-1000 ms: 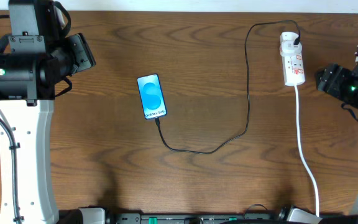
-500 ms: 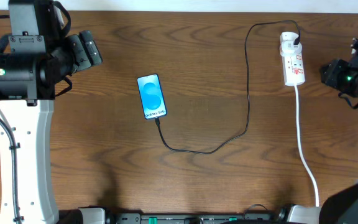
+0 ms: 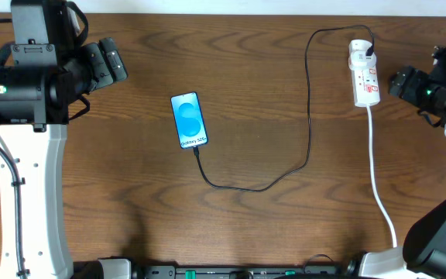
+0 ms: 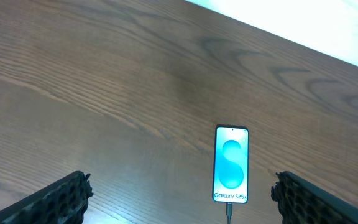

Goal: Plug charger to phone and switch on socket
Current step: 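Move the right gripper over the white power strip's switches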

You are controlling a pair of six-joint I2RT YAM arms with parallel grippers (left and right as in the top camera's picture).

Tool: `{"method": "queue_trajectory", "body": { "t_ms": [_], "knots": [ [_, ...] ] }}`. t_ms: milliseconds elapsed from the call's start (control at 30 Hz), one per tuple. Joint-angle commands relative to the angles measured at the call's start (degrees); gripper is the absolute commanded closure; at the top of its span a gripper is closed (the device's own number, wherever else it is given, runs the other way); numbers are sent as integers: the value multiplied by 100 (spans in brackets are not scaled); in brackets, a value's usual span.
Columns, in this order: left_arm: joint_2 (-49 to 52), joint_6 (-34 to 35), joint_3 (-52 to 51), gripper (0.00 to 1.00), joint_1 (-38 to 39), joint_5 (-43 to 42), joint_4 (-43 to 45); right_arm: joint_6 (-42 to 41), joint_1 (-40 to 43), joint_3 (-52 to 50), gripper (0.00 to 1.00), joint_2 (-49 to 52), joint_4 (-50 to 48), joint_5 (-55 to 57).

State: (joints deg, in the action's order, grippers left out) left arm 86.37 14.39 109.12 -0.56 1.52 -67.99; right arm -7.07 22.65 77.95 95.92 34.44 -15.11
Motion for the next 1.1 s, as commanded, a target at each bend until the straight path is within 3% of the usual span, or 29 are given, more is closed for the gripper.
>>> {"method": "queue_trajectory", "body": {
  "t_ms": [0, 667, 1067],
  "knots": [
    [-26, -13, 90, 4, -7, 46, -15, 26, 31, 111, 1, 125, -59, 168],
    [-26, -13, 90, 4, -7, 46, -15, -409, 28, 107, 1, 321, -643, 404],
    [-26, -13, 90, 4, -7, 46, -15, -404, 39, 107, 1, 1019, -1338, 404]
  ]
}}
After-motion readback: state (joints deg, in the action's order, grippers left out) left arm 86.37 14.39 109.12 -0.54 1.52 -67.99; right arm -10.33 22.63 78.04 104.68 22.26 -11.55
